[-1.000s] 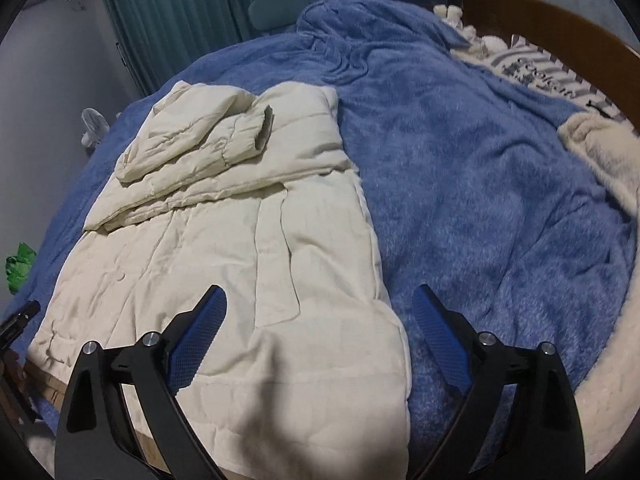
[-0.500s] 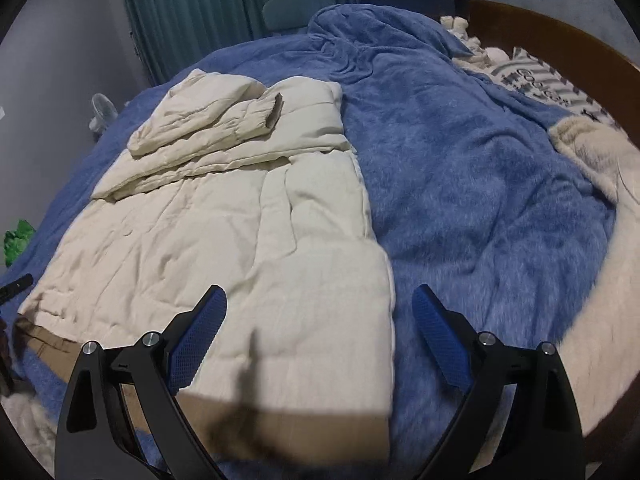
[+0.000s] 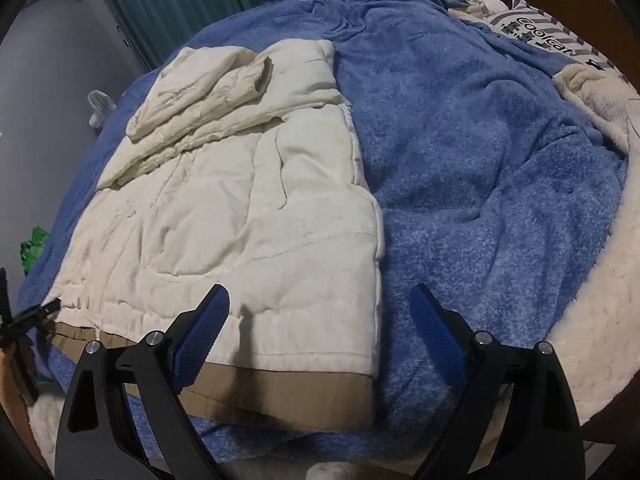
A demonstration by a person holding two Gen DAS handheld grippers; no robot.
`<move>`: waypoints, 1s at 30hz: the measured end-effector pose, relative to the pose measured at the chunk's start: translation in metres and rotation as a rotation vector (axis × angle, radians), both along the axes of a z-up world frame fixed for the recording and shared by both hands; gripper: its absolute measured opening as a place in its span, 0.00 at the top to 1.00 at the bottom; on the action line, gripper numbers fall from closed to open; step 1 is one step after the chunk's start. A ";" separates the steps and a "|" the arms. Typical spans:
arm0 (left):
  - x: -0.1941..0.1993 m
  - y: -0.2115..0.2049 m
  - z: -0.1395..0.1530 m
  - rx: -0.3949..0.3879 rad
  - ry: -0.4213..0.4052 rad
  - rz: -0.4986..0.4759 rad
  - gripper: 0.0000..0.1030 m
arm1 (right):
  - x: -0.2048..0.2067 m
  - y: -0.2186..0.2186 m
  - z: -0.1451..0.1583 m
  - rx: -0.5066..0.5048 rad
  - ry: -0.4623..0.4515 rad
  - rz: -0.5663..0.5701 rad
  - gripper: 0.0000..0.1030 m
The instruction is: Fold large clothes
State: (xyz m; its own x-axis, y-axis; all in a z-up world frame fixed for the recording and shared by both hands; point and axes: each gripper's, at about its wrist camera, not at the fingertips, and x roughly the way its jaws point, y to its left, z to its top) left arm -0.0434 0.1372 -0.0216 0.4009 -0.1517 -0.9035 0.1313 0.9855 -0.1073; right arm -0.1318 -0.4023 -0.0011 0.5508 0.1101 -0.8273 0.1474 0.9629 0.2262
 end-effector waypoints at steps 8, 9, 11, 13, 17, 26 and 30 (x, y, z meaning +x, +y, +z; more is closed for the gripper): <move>0.001 -0.005 -0.005 -0.039 0.013 -0.021 0.37 | 0.005 0.002 -0.011 0.040 0.044 0.005 0.17; 0.001 -0.007 -0.005 -0.034 0.013 -0.031 0.37 | 0.006 0.003 -0.013 0.038 0.052 0.010 0.19; 0.001 -0.012 -0.007 -0.006 0.018 -0.041 0.38 | 0.008 0.002 -0.017 0.034 0.076 -0.003 0.22; 0.002 -0.010 -0.010 -0.023 0.032 -0.038 0.38 | 0.009 -0.002 -0.019 0.065 0.078 -0.015 0.28; 0.004 -0.005 -0.011 -0.114 0.048 -0.046 0.54 | 0.004 0.006 -0.008 0.036 0.020 0.004 0.47; 0.007 0.005 -0.012 -0.220 0.068 -0.013 0.65 | 0.014 0.009 -0.021 0.057 0.097 0.040 0.40; 0.003 -0.016 -0.010 -0.075 0.046 -0.070 0.65 | 0.007 0.008 -0.011 0.047 0.041 0.021 0.55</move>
